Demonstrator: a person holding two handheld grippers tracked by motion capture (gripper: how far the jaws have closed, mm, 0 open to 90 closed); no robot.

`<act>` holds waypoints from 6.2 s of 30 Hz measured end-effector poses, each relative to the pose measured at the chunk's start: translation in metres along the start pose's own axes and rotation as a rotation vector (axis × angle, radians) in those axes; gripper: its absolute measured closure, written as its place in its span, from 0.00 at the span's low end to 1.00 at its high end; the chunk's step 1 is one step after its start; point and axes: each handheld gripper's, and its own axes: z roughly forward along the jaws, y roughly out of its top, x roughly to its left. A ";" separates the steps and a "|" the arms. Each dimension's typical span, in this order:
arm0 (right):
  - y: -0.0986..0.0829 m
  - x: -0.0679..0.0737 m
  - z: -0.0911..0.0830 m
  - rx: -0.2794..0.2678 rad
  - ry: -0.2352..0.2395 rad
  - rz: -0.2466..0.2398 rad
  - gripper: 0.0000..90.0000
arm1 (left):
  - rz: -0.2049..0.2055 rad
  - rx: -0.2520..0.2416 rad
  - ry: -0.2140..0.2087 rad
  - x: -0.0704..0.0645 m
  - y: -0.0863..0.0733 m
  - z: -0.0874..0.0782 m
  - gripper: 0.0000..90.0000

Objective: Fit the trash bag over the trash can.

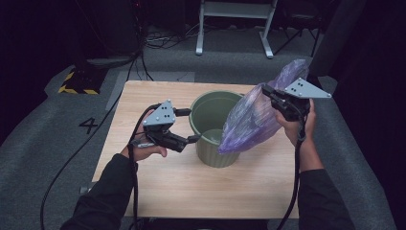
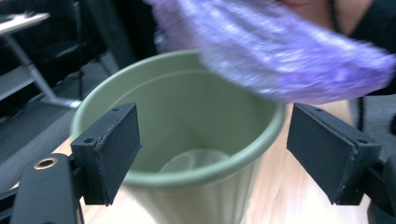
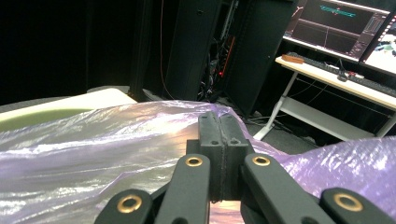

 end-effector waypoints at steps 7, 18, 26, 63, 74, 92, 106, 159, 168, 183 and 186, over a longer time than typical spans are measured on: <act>0.006 -0.002 0.009 0.017 -0.017 0.008 1.00 | 0.094 -0.005 -0.100 -0.032 0.015 0.014 0.18; 0.011 0.002 0.015 0.037 -0.033 0.006 1.00 | 0.164 -0.024 -0.122 -0.056 0.029 0.040 0.18; 0.008 0.002 0.017 0.040 -0.027 0.015 1.00 | 0.164 -0.017 -0.007 -0.051 0.032 0.061 0.56; -0.057 0.006 -0.066 -0.006 0.239 0.020 0.29 | 0.069 0.170 0.189 0.019 -0.003 0.067 0.97; -0.101 0.030 -0.071 0.079 0.285 -0.031 0.23 | 0.044 0.192 0.203 0.030 -0.009 0.069 0.97; -0.109 0.034 -0.064 0.041 0.015 -0.060 1.00 | 0.004 0.160 0.182 0.035 -0.012 0.070 0.89; -0.087 0.017 -0.073 -0.030 -0.148 -0.038 1.00 | -0.068 0.116 0.131 0.037 -0.011 0.067 0.29; -0.034 0.089 -0.035 0.022 0.175 -0.212 0.55 | 0.120 0.165 0.072 -0.005 0.011 0.090 0.99; -0.050 0.072 -0.065 0.021 0.162 -0.157 0.36 | 0.092 0.167 0.095 0.005 0.006 0.083 1.00; -0.084 0.069 -0.063 0.063 0.111 -0.185 0.92 | 0.056 0.173 0.130 0.020 0.002 0.080 0.97; -0.079 0.071 -0.062 0.038 0.108 -0.187 1.00 | 0.016 0.149 0.178 0.021 0.003 0.078 0.70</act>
